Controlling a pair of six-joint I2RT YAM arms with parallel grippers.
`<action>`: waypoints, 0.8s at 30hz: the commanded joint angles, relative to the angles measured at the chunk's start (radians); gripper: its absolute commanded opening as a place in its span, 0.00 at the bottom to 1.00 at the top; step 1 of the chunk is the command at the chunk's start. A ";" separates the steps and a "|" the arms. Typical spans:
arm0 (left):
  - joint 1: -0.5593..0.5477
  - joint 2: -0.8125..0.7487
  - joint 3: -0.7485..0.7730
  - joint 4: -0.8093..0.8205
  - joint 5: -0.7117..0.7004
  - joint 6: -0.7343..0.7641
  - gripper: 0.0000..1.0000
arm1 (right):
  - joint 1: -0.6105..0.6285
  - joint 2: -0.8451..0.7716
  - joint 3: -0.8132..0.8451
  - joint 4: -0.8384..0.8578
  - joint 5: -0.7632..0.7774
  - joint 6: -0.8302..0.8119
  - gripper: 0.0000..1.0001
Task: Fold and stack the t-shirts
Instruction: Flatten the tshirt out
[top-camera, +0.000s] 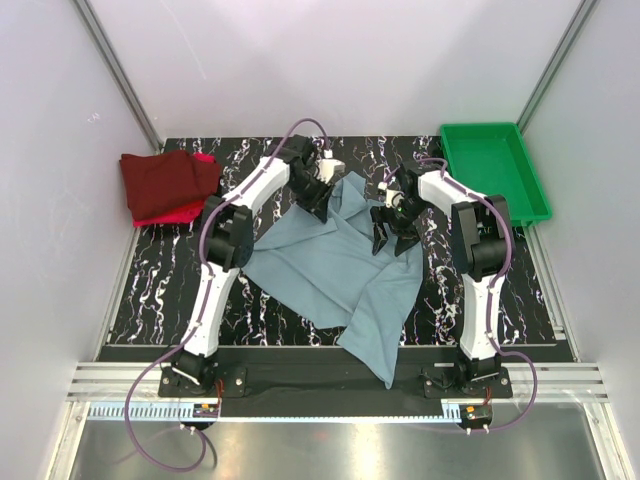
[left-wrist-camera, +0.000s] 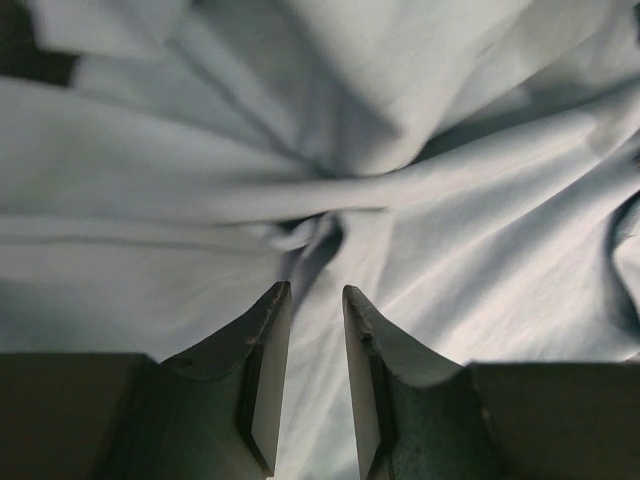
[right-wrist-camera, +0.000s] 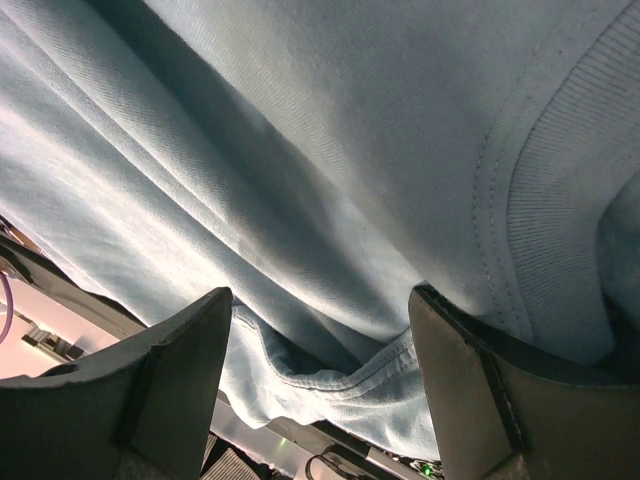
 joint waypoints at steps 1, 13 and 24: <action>-0.036 -0.027 0.046 0.034 0.052 -0.045 0.32 | 0.005 0.009 0.039 0.006 0.003 -0.002 0.79; -0.066 -0.029 0.055 0.045 0.045 -0.065 0.33 | 0.003 0.009 0.041 0.012 -0.008 0.001 0.79; -0.066 -0.007 0.104 0.096 -0.103 -0.002 0.48 | 0.005 0.021 0.051 0.012 -0.016 0.001 0.80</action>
